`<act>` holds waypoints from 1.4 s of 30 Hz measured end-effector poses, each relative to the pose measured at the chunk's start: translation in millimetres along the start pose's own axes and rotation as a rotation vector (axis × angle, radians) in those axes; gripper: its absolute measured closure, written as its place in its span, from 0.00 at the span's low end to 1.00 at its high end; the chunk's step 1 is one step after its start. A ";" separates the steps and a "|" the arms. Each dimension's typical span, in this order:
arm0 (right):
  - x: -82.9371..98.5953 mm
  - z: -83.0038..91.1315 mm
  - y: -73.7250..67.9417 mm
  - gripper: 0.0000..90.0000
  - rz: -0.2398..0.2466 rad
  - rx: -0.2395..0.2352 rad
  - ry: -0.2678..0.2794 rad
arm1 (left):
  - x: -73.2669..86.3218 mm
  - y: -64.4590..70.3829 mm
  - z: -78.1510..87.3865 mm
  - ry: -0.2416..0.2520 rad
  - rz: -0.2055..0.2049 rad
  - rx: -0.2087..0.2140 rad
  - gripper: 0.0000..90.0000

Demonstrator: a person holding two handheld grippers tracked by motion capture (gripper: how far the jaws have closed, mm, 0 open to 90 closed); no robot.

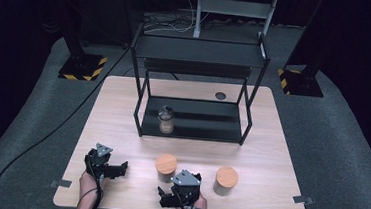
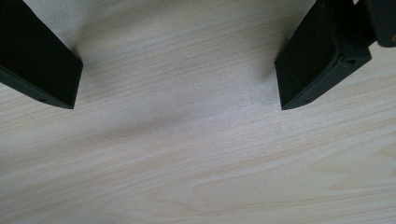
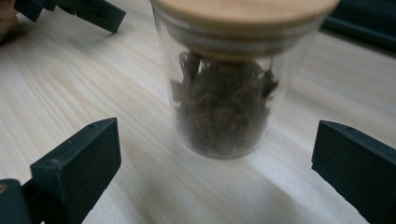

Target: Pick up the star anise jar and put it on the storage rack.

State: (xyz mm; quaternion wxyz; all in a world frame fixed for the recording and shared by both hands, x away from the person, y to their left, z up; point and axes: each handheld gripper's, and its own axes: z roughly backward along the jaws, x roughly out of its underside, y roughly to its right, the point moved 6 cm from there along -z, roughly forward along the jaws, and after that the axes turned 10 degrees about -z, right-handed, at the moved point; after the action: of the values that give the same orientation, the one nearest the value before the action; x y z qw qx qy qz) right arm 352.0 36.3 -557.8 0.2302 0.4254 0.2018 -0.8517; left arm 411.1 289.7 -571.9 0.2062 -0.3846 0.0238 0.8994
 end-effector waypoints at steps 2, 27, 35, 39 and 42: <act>-3.7 -2.1 -0.1 0.00 0.002 -0.004 0.002 | 0.0 0.0 0.0 0.000 -0.001 0.000 0.00; -25.5 -23.0 6.3 0.21 0.000 -0.038 0.004 | 0.0 -0.1 0.0 -0.001 -0.001 0.000 0.00; -26.5 -24.1 5.9 0.27 0.007 -0.060 -0.009 | 0.0 0.0 0.0 0.000 0.000 0.000 0.00; -27.6 -23.1 6.3 0.28 0.018 -0.056 -0.004 | 0.0 0.0 0.0 -0.001 0.000 0.000 0.00; -28.6 -21.5 8.3 0.28 -0.001 -0.071 -0.008 | 0.0 -0.1 0.0 -0.001 -0.001 0.000 0.00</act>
State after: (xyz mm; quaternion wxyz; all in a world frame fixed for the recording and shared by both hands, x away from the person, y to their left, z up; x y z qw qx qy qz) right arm 385.5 47.5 -547.6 0.2456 0.4134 0.2313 -0.8458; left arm 411.1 289.8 -571.9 0.2065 -0.3843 0.0238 0.8995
